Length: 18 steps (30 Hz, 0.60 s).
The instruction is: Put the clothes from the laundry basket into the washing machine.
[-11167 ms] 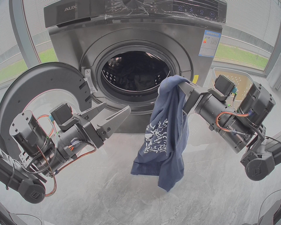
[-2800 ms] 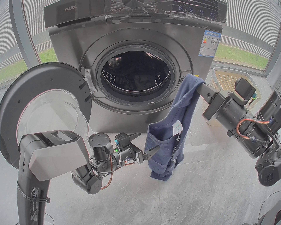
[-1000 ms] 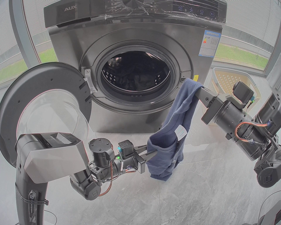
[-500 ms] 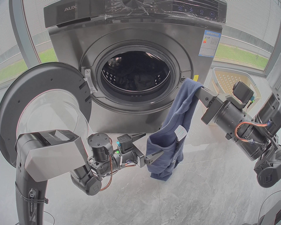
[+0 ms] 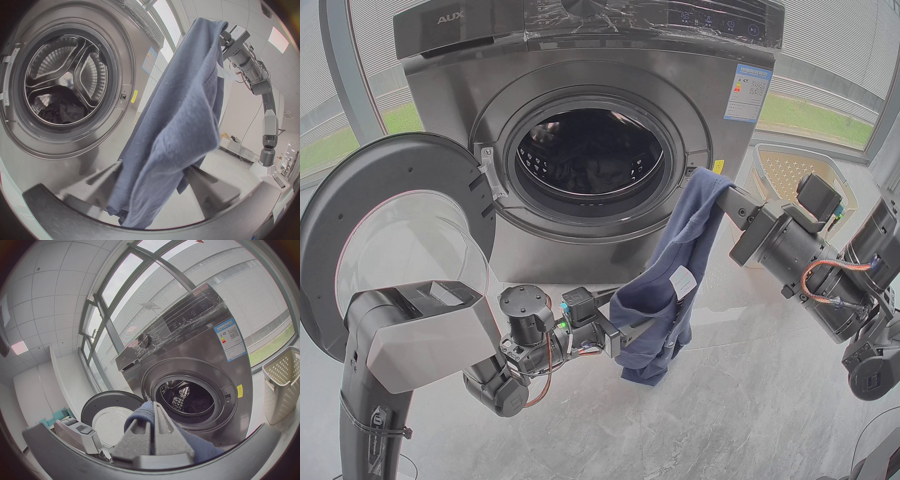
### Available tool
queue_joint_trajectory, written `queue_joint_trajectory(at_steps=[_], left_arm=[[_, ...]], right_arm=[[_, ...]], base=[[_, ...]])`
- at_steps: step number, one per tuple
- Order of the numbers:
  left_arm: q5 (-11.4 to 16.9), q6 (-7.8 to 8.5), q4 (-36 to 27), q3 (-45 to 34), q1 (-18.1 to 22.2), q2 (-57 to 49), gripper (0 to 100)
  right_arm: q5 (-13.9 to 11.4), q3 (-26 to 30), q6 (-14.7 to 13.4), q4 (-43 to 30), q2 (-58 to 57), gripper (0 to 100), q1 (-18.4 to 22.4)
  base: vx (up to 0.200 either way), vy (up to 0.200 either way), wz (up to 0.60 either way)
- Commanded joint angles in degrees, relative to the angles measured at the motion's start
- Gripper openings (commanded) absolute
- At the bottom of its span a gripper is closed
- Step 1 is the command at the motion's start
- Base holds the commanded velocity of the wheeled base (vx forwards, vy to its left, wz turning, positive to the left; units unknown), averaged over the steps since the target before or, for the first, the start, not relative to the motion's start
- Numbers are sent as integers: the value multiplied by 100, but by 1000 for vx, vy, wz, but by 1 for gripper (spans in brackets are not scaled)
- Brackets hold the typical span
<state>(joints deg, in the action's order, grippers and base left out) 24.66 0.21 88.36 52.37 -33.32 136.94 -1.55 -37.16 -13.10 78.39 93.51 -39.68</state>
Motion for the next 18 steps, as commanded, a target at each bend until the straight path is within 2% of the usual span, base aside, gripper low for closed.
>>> queue_joint_trajectory(at_steps=[1, 6, 10, 14, 18], left_arm=[[-14, -12, 6, 80, -17, 8, 0], [-111, 14, 15, -8, -17, -106, 0], [-286, 41, 15, -394, 1, -457, 0], [-594, 50, 32, -1194, 36, -1037, 0], [-612, 50, 32, -1976, 45, -1758, 0]], right_arm=[[-3, -2, 1, 1, 9, 0, 4], [-3, 15, -8, 1, 18, 0, 4], [5, 51, -8, 1, 9, 0, 22], [5, 42, -8, 1, 18, 0, 48], [14, 42, -8, 1, 18, 0, 48]], base=[[0, 0, 0], [0, 0, 0], [0, 0, 0], [0, 0, 0], [0, 0, 0]])
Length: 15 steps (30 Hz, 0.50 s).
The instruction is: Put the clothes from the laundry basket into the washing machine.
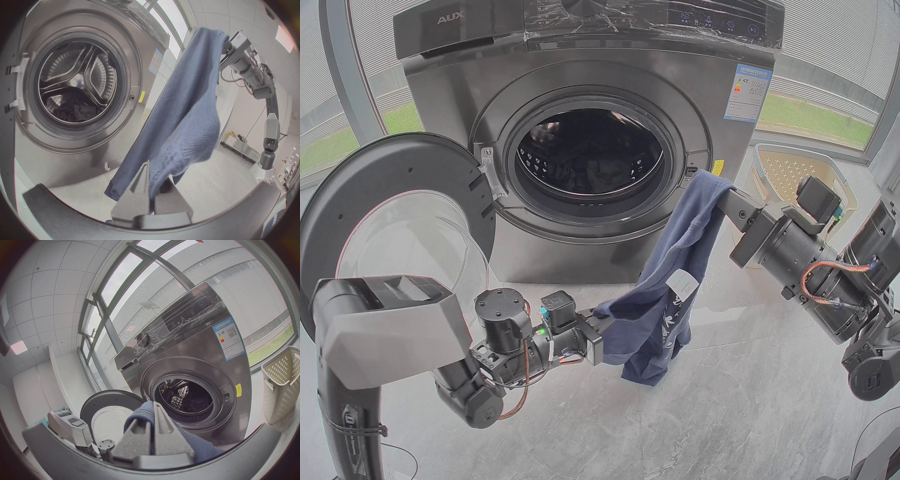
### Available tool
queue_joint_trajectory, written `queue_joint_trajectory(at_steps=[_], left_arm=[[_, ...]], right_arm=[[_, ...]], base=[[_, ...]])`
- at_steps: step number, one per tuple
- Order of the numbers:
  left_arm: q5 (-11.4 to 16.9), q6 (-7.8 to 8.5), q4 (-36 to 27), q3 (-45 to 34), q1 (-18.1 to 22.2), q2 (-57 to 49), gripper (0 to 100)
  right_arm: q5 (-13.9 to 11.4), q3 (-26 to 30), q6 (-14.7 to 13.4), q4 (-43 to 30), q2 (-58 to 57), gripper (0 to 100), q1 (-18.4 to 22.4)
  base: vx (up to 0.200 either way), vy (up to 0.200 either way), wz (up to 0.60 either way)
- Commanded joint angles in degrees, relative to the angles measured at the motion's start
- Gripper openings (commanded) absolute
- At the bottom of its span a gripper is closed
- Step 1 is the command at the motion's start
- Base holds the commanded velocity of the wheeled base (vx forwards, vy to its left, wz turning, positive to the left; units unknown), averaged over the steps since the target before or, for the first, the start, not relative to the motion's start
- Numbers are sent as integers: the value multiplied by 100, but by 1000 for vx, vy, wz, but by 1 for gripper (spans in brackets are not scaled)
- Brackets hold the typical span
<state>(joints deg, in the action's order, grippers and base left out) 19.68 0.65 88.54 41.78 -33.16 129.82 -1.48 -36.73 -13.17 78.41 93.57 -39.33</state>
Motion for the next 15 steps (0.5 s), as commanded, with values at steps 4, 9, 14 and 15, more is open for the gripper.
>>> queue_joint_trajectory(at_steps=[4, 9, 14, 15], left_arm=[[-122, -47, 5, -1523, 46, -1828, 0], [-219, -65, -3, -2183, 257, -2523, 0], [-280, -161, 5, -2323, 688, -2901, 0], [-289, -179, 5, -2306, 732, -2918, 0]], right_arm=[[24, -1, -2, -1, 3, 0, 13], [16, 61, -11, -1, 12, 0, 22], [33, 175, -11, -1, 152, 0, 22], [42, 184, -11, -1, 179, 0, 30]], base=[[0, 0, 0], [0, 0, 0], [0, 0, 0], [0, 0, 0]])
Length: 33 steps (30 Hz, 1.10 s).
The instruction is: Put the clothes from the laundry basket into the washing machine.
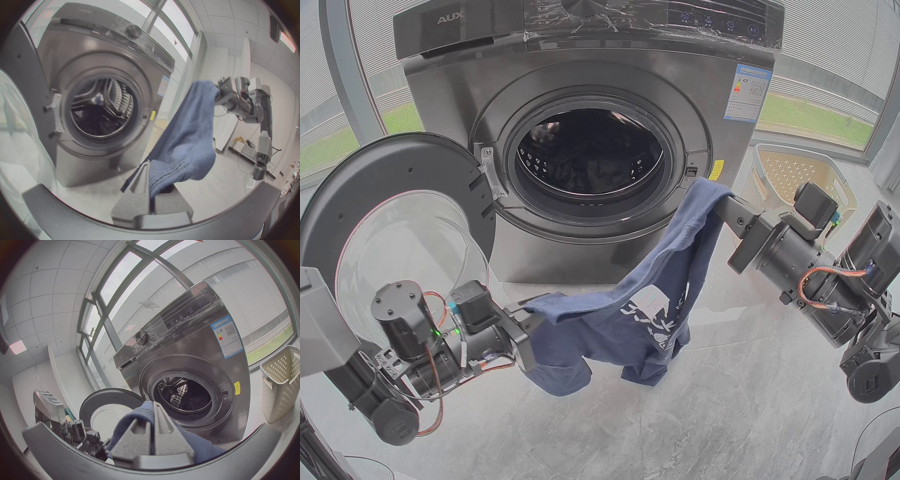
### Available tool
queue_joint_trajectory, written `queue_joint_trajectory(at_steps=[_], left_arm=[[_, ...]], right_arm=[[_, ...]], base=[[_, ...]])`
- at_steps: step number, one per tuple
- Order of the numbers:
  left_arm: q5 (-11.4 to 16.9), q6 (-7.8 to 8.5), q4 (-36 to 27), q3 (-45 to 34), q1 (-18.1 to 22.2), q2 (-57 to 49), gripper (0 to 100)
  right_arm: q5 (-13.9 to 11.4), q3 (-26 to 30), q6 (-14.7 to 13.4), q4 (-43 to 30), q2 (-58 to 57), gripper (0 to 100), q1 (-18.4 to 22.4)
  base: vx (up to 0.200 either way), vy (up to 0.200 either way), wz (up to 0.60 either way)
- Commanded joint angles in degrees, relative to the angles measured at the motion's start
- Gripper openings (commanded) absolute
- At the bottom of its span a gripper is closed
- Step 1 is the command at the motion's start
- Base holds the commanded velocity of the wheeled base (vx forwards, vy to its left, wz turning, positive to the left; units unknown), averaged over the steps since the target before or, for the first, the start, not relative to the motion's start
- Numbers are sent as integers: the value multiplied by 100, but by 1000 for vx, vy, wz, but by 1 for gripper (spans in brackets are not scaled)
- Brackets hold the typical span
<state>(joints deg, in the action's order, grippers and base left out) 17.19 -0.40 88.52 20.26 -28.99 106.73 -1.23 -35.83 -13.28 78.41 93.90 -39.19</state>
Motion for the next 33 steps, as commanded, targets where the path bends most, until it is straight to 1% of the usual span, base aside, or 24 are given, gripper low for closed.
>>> queue_joint_trajectory(at_steps=[1, 3, 5, 6, 7, 9, 10, 15, 17, 18, 19, 25, 28, 33], left_arm=[[-40, -136, 8, -13, 464, -636, 0], [-75, -153, 8, 118, 561, -662, 0], [-190, -267, 8, 444, 790, -812, 0], [-216, -346, -1, 523, 825, -864, 0], [-216, -346, -1, 523, 825, -864, 0], [-295, -584, -10, 742, 816, -1049, 0], [-348, -610, -19, 786, 798, -1066, 0], [-629, -610, -19, 1138, 763, -1093, 0], [-629, -610, -19, 1138, 763, -1093, 0], [-778, -610, -19, 1287, 710, -1102, 0], [-822, -610, -10, 1331, 702, -1119, 0], [-866, -619, -71, 1463, 535, -1304, 0], [-1007, -619, -106, 1533, 482, -1374, 0], [-1025, -619, -133, 1551, 447, -1409, 0]], right_arm=[[35, 120, 0, -1, 207, 0, 26], [44, 138, 0, -1, 234, 0, 35], [44, 146, 0, -1, 242, 0, 52], [44, 146, 0, -1, 242, 0, 70], [44, 146, 0, -1, 242, 0, 70], [35, 138, 27, -1, 225, 0, 193], [35, 129, 36, -1, 225, 0, 237], [70, 76, 71, -1, 155, 0, 307], [70, 76, 71, -1, 155, 0, 307], [79, 67, 115, -1, 93, 0, 307], [79, 67, 167, -1, 67, 0, 307], [88, -21, 299, -1, -39, 0, 386], [88, -56, 326, -36, -127, 0, 395], [97, -196, 334, -19, -162, 0, 474]], base=[[0, 0, 0], [0, 0, 0], [0, 0, 0], [0, 0, 0], [0, 0, 0], [0, 0, 0], [0, 0, 0], [0, 0, 0], [0, 0, 0], [0, 0, 0], [0, 0, 0], [0, 0, 0], [0, 0, 0], [0, 0, 0]])
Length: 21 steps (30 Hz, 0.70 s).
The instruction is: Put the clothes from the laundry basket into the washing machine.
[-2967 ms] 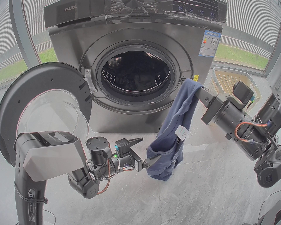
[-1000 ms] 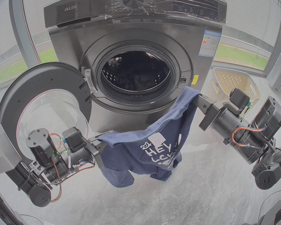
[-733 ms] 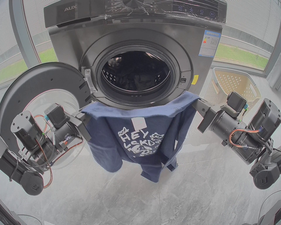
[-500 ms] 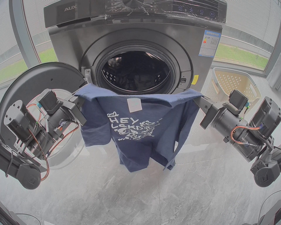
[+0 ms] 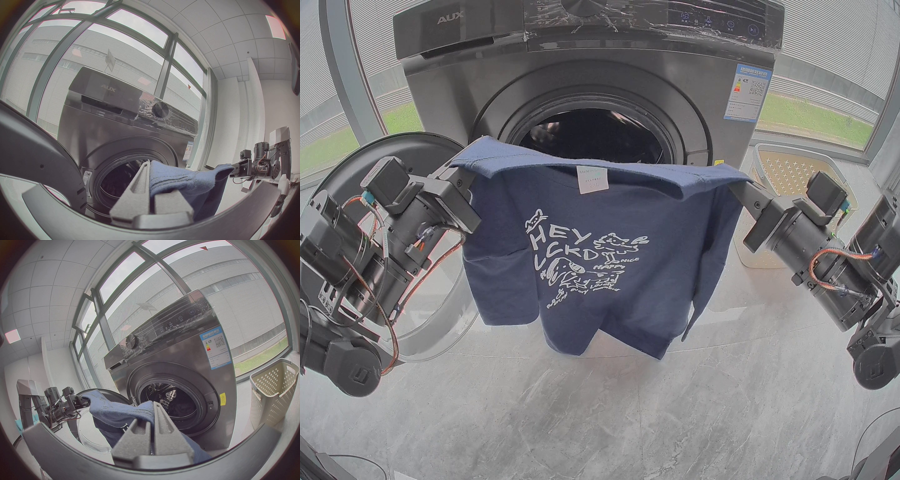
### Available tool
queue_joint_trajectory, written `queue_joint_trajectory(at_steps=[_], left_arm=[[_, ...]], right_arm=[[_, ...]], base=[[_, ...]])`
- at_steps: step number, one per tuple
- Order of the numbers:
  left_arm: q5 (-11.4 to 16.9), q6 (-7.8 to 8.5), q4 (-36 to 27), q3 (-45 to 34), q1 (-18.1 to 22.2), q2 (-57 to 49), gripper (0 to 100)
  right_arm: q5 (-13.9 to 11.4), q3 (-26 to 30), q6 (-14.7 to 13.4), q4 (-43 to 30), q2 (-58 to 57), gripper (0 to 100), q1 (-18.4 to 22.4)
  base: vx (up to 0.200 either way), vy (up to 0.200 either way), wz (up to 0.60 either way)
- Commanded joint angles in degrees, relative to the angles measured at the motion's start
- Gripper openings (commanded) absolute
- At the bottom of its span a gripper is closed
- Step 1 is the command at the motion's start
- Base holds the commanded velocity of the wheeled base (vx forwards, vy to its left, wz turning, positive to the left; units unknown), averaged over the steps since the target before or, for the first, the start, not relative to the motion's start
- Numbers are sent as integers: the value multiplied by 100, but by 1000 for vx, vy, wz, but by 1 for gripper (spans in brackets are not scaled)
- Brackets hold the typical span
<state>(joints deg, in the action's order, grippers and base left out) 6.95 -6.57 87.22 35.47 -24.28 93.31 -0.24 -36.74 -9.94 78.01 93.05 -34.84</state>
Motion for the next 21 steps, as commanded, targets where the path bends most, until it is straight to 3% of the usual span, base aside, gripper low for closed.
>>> queue_joint_trajectory(at_steps=[1, 16, 21], left_arm=[[-1, -2, -4, 30, -24, -67, 0], [17, -11, -267, 30, -103, -243, 0], [17, -20, -267, 12, -103, -208, 0]], right_arm=[[33, -123, 0, -14, -112, 0, 39], [218, -334, 9, -189, -305, 0, 83], [227, -334, 9, -225, -288, 0, 294]], base=[[0, 0, 0], [0, 0, 0], [0, 0, 0]])
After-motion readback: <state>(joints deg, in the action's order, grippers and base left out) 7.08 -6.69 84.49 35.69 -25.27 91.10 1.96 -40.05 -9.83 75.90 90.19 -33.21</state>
